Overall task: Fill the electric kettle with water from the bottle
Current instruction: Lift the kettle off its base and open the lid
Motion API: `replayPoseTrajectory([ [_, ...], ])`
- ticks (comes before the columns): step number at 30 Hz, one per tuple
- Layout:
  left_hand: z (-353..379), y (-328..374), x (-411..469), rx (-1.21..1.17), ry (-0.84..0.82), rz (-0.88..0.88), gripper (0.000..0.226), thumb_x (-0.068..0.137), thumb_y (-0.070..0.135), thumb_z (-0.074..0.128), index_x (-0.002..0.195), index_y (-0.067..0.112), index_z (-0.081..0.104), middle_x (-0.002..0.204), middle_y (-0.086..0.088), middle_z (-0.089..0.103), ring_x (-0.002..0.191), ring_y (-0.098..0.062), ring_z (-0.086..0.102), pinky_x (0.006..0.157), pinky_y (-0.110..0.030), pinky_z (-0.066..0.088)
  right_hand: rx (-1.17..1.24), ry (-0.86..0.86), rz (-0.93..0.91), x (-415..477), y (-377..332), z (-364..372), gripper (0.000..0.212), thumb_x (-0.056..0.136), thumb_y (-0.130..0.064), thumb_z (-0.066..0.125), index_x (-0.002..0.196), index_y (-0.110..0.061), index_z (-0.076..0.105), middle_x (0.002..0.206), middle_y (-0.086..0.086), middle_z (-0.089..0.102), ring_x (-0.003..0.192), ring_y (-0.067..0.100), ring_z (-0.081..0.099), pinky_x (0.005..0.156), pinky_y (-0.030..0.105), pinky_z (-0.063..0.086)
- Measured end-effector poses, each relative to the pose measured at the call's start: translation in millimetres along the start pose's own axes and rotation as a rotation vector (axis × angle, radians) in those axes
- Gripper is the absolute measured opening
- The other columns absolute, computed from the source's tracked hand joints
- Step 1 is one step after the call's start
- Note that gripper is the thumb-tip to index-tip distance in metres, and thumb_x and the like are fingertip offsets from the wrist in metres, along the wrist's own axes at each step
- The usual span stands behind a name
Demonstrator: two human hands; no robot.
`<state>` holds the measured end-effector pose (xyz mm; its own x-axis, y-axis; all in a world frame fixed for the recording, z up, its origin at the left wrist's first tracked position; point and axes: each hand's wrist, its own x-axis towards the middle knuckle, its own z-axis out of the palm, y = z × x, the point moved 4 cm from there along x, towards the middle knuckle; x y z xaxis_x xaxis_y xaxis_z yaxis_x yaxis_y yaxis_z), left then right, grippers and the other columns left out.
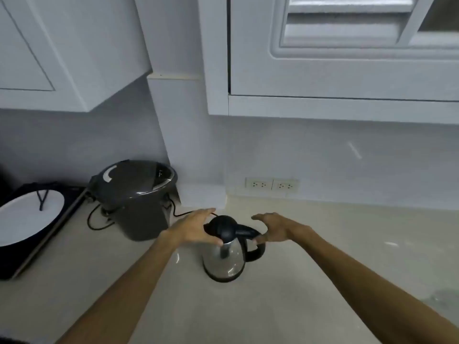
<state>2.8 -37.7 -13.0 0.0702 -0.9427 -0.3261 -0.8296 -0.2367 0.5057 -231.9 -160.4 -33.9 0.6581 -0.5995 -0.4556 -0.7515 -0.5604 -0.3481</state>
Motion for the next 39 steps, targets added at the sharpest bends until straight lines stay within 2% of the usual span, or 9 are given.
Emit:
replayPoseTrajectory([
  [2,7.5,1.4,10.1,-0.009,0.005,0.053,0.105,0.047,0.074,0.084,0.142,0.039,0.053,0.144,0.012,0.059,0.138,-0.021,0.054,0.11,-0.046,0.048,0.031,-0.005,-0.035,5.4,-2.1,11.1,0.091,0.079,-0.054,0.076,0.154,-0.02,0.037,0.153,0.01,0.049,0.141,0.031,0.043,0.114,0.043,0.038],
  [4,21.4,-5.7,15.5,-0.022,-0.003,0.059,0.096,0.046,0.067,0.091,0.132,0.041,0.055,0.128,0.018,0.062,0.123,-0.013,0.059,0.102,-0.043,0.054,0.081,0.009,-0.036,6.0,-3.7,25.0,0.075,0.079,-0.047,0.078,0.142,-0.019,0.05,0.133,0.007,0.063,0.125,0.029,0.056,0.102,0.038,0.046],
  [9,36.5,-38.9,15.7,-0.27,0.088,-0.01,0.137,0.043,0.065,0.096,0.161,0.027,0.037,0.154,0.013,0.048,0.141,-0.009,0.047,0.12,-0.039,0.042,0.249,0.145,-0.021,8.8,-0.8,44.1,0.039,0.087,-0.036,0.073,0.12,-0.019,0.058,0.108,0.004,0.07,0.099,0.025,0.064,0.087,0.035,0.051],
  [12,49.6,-59.5,13.5,-0.388,0.132,-0.037,0.138,0.039,0.064,0.099,0.158,0.021,0.044,0.149,0.007,0.058,0.136,-0.01,0.056,0.118,-0.037,0.043,0.299,0.228,-0.006,9.1,-3.2,51.9,0.032,0.089,-0.034,0.071,0.116,-0.019,0.06,0.103,0.003,0.07,0.092,0.022,0.064,0.081,0.032,0.051],
  [17,61.2,-70.6,18.8,-0.464,0.158,0.004,0.097,0.047,0.035,0.104,0.132,0.045,0.057,0.119,0.022,0.072,0.114,0.002,0.064,0.101,-0.027,0.052,0.392,0.349,0.037,9.1,-7.1,60.1,0.03,0.088,-0.026,0.072,0.115,-0.02,0.061,0.101,0.0,0.071,0.091,0.021,0.064,0.08,0.032,0.051],
  [26,43.7,-51.7,28.5,-0.518,0.194,0.104,0.108,0.037,0.048,0.101,0.135,0.028,0.06,0.13,0.009,0.067,0.117,-0.011,0.064,0.1,-0.039,0.057,0.515,0.548,0.058,-13.7,-6.6,53.5,0.038,0.087,-0.024,0.073,0.123,-0.021,0.062,0.107,-0.004,0.068,0.095,0.016,0.062,0.085,0.03,0.047],
  [31,29.8,-17.0,25.8,-0.452,0.2,0.23,0.107,0.04,0.042,0.105,0.131,0.031,0.051,0.131,0.012,0.058,0.116,0.002,0.056,0.09,-0.016,0.049,0.478,0.661,0.035,-52.0,2.2,29.1,0.043,0.086,-0.027,0.074,0.126,-0.019,0.062,0.109,-0.009,0.067,0.089,-0.001,0.057,0.081,0.018,0.043],
  [34,38.8,5.6,27.3,-0.415,0.17,0.275,0.11,0.043,0.035,0.107,0.137,0.026,0.049,0.131,0.014,0.053,0.11,0.008,0.052,0.083,-0.003,0.042,0.461,0.673,0.064,-75.7,14.8,25.8,0.041,0.086,-0.023,0.074,0.126,-0.021,0.062,0.107,-0.011,0.065,0.09,0.002,0.057,0.083,0.021,0.043],
  [39,65.0,50.4,28.4,-0.389,0.105,0.362,0.123,0.038,0.06,0.097,0.146,0.032,0.045,0.138,0.01,0.052,0.119,-0.004,0.054,0.1,-0.03,0.051,0.473,0.692,0.144,-114.7,47.2,36.6,0.04,0.085,-0.022,0.073,0.123,-0.025,0.063,0.107,-0.008,0.067,0.094,0.012,0.059,0.087,0.03,0.047],
])
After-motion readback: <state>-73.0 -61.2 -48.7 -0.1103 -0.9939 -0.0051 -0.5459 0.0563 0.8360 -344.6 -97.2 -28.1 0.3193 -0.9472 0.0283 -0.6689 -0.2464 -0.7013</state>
